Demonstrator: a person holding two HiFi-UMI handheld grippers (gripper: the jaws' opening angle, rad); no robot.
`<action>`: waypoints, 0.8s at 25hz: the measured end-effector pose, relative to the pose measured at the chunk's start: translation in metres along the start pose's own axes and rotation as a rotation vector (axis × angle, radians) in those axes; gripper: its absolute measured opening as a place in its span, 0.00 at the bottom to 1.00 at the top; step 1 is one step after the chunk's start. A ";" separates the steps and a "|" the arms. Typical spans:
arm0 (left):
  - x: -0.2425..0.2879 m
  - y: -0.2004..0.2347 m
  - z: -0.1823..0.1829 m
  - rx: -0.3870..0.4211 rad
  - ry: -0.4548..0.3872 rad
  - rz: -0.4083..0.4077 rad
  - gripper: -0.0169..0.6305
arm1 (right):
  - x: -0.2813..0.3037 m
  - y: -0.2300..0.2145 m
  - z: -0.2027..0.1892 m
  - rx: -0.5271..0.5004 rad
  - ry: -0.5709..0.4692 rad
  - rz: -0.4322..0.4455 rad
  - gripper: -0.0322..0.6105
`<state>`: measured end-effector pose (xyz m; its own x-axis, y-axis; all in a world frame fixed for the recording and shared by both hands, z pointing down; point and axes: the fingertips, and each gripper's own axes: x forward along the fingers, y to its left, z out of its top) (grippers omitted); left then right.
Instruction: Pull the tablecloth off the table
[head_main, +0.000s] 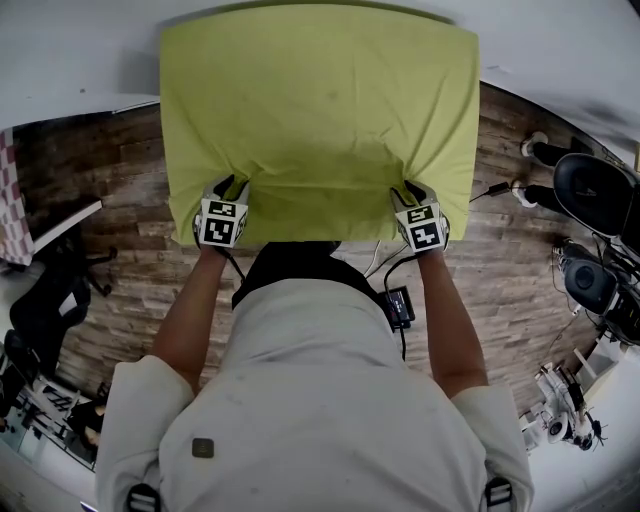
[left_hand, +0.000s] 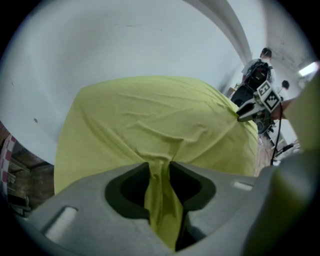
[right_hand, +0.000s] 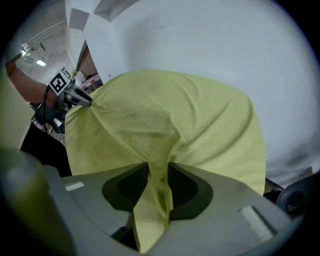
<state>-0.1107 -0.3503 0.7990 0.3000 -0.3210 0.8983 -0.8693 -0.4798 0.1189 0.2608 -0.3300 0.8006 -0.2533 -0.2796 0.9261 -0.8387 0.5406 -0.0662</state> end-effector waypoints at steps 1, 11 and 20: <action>0.002 0.000 0.004 0.005 -0.009 -0.001 0.18 | 0.001 0.000 0.002 -0.013 0.001 0.003 0.24; 0.002 0.004 0.012 -0.014 -0.042 -0.006 0.03 | 0.000 0.003 0.011 -0.063 -0.039 0.000 0.08; -0.046 -0.013 0.041 -0.045 -0.204 -0.013 0.03 | -0.055 0.009 0.030 0.013 -0.214 -0.033 0.08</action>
<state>-0.0975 -0.3627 0.7389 0.3807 -0.4757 0.7929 -0.8802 -0.4492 0.1531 0.2524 -0.3332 0.7382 -0.3213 -0.4599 0.8278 -0.8539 0.5187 -0.0432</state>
